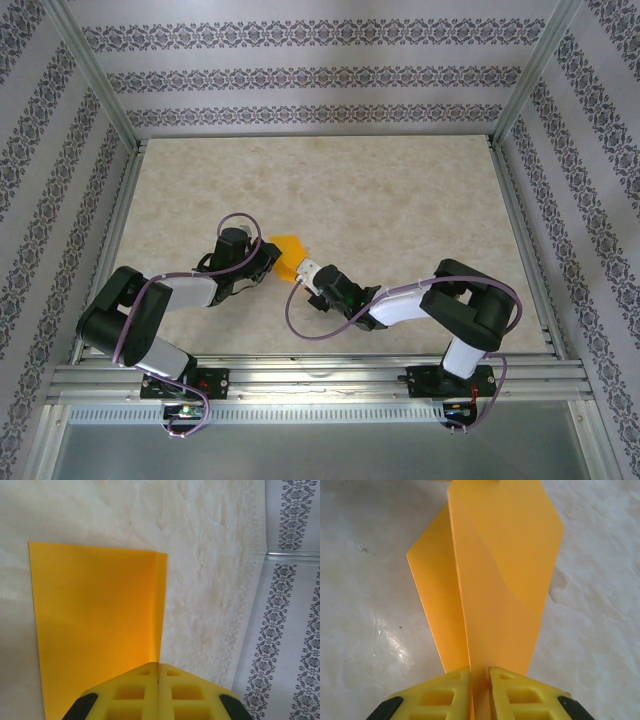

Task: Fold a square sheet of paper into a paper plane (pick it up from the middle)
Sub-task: Fourth fold the wing at the center of the table.

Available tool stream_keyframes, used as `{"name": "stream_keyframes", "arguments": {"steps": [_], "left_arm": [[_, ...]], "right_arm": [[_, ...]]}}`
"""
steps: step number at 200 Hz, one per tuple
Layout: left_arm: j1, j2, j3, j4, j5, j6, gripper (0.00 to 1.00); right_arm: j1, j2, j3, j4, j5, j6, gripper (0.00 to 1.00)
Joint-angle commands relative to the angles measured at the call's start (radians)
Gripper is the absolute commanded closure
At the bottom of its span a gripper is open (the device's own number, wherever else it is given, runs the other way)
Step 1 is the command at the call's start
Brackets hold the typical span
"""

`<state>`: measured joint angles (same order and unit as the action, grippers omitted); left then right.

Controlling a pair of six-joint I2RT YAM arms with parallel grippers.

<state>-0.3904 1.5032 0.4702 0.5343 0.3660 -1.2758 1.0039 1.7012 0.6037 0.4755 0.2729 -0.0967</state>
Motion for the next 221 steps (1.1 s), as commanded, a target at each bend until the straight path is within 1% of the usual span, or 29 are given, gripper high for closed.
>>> {"name": "stream_keyframes", "arguments": {"steps": [1,52,90,168,221], "left_arm": [[0.014,-0.026,0.021,-0.019,0.011,0.013,0.95],[0.014,-0.014,0.026,-0.008,0.023,0.007,0.95],[0.014,-0.014,0.028,-0.009,0.024,0.007,0.95],[0.015,-0.003,0.030,0.001,0.029,0.001,0.95],[0.014,-0.004,0.030,0.001,0.027,0.001,0.96]], "right_arm": [[-0.009,-0.029,0.002,-0.052,0.031,0.038,0.83],[-0.011,-0.014,0.023,-0.064,0.038,0.027,0.83],[-0.014,-0.011,0.032,-0.060,0.020,0.027,0.87],[-0.019,0.006,0.045,-0.064,0.011,0.029,0.84],[-0.025,0.001,0.038,-0.067,-0.001,0.039,0.90]]}}
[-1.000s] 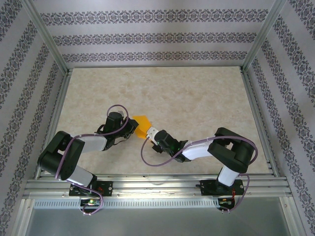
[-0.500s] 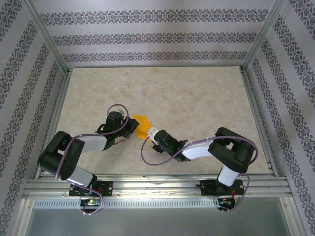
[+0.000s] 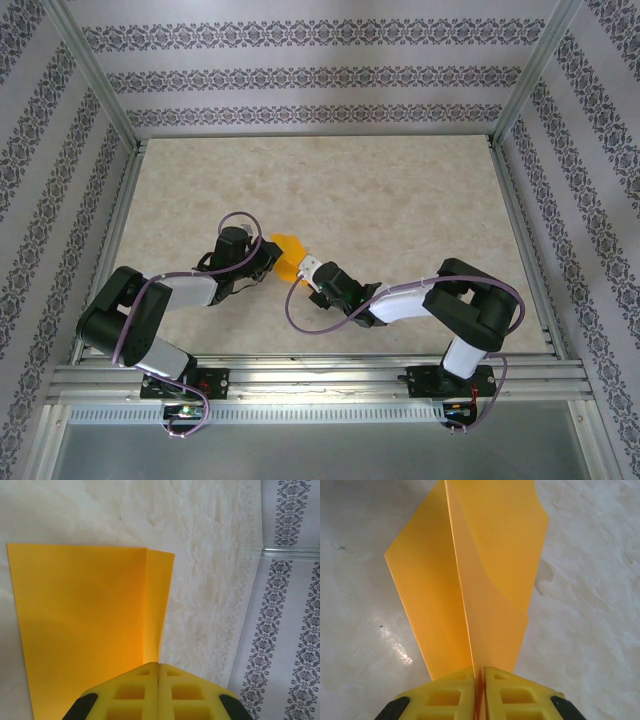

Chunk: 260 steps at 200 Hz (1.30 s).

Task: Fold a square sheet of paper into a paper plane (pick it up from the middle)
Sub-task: Fourth fold the wing at the center of the table.

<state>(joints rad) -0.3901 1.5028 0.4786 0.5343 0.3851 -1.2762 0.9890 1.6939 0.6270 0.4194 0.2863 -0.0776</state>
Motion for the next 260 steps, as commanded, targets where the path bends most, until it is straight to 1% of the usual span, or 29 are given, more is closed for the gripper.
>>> {"name": "stream_keyframes", "arguments": {"steps": [1,30,48,60,80,109,135,150,201,260], "left_arm": [[0.014,-0.004,0.021,0.000,0.008,0.002,0.95],[0.014,-0.005,0.022,0.005,0.008,-0.001,0.94],[0.015,-0.012,0.019,0.000,0.005,0.001,0.85],[0.016,-0.026,0.020,-0.017,-0.001,0.007,0.75],[0.021,-0.058,0.013,-0.048,-0.018,0.016,0.67],[0.028,-0.119,0.003,-0.113,-0.047,0.036,0.61],[0.035,-0.169,-0.006,-0.160,-0.069,0.051,0.59],[0.038,-0.190,-0.006,-0.184,-0.071,0.064,0.59],[0.041,-0.211,-0.005,-0.195,-0.067,0.077,0.59],[0.042,-0.191,-0.005,-0.173,-0.046,0.077,0.60]], "right_arm": [[-0.010,0.008,0.014,-0.012,-0.016,0.020,0.90],[-0.016,0.009,0.014,-0.014,-0.031,0.036,0.96],[-0.024,0.008,0.017,-0.020,-0.065,0.067,1.00],[-0.035,0.004,0.019,-0.024,-0.107,0.103,1.00],[-0.063,-0.003,0.022,-0.024,-0.199,0.174,1.00],[-0.074,0.007,0.031,-0.025,-0.258,0.244,1.00],[-0.087,0.031,0.050,-0.032,-0.307,0.303,1.00],[-0.101,0.038,0.063,-0.034,-0.355,0.342,1.00],[-0.181,0.090,0.111,-0.035,-0.621,0.550,1.00],[-0.222,0.128,0.115,0.013,-0.717,0.679,1.00]]}}
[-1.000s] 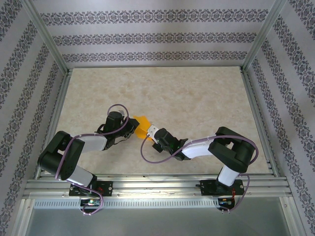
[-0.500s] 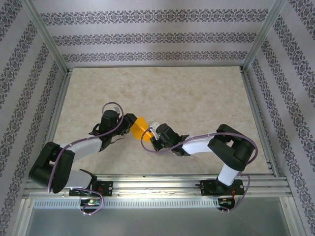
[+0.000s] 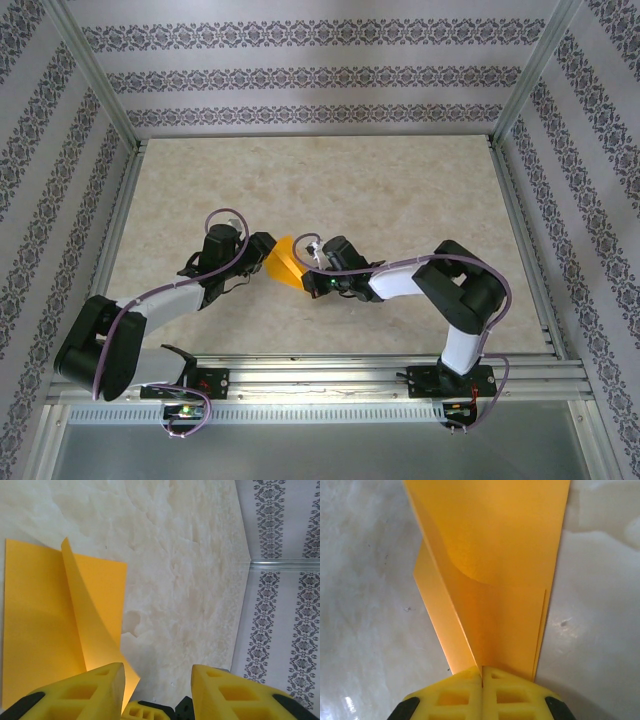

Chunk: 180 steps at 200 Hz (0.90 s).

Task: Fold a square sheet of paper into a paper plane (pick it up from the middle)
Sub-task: Fourth fold the wing at the center of the table.

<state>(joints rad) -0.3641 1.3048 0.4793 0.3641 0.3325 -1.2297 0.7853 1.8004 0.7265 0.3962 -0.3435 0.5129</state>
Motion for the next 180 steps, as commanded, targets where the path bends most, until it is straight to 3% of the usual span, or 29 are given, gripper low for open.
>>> {"name": "stream_keyframes", "arguments": {"steps": [1,115,180], "left_arm": [[0.016,0.008,-0.005,-0.002,0.007,0.031,0.60],[0.017,0.144,0.011,0.122,0.117,0.040,0.74],[0.016,0.286,0.040,0.247,0.204,0.023,0.78]], "right_arm": [[-0.018,0.022,0.016,0.036,-0.089,0.090,1.00],[-0.093,0.109,0.011,0.211,-0.291,0.319,1.00],[-0.113,0.142,-0.010,0.344,-0.321,0.458,1.00]]}}
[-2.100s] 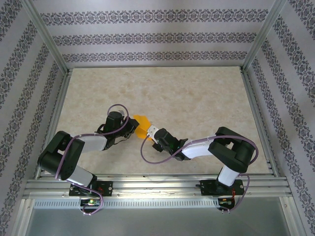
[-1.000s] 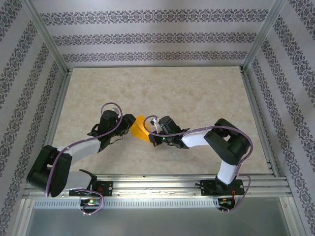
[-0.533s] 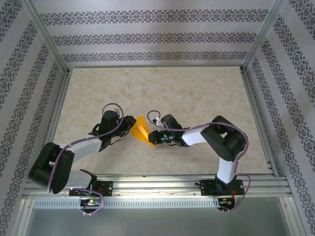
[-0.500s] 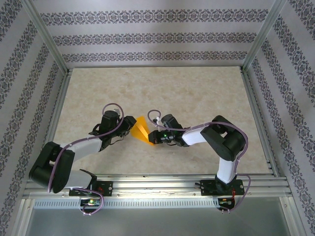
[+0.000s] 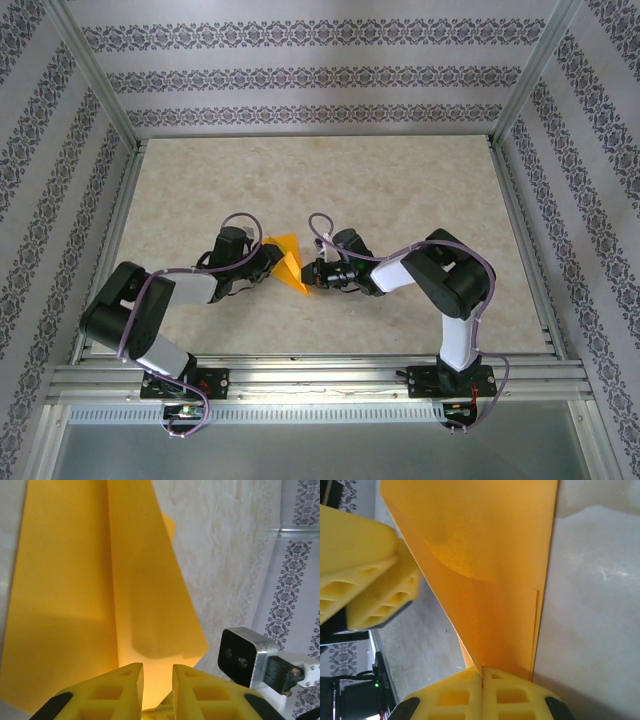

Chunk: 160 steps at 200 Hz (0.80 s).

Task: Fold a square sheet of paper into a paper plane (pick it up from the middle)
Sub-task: Fourth fold the wing at the center of the table.

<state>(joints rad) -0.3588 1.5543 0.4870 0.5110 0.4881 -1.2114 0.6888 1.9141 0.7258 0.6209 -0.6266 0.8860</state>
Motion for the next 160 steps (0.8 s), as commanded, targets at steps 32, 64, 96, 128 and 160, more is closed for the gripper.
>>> {"name": "stream_keyframes", "arguments": {"steps": [32,64,96,128,160], "left_arm": [[0.009,0.062,0.041,0.126,0.047,0.002,0.79],[0.009,0.075,0.046,0.092,0.040,0.011,0.80],[0.010,0.077,0.018,0.123,0.030,-0.005,0.80],[0.010,0.079,0.009,0.139,0.022,-0.008,0.81],[0.010,0.110,0.019,0.124,0.021,-0.005,0.84]], "right_arm": [[-0.017,0.030,-0.033,0.139,-0.015,0.100,1.00],[-0.017,-0.001,-0.046,0.063,0.027,0.067,1.00],[-0.023,-0.003,-0.072,0.058,0.051,0.085,1.00],[-0.023,-0.005,-0.094,0.064,0.081,0.110,1.00],[-0.023,-0.034,-0.101,0.045,0.090,0.096,1.00]]}}
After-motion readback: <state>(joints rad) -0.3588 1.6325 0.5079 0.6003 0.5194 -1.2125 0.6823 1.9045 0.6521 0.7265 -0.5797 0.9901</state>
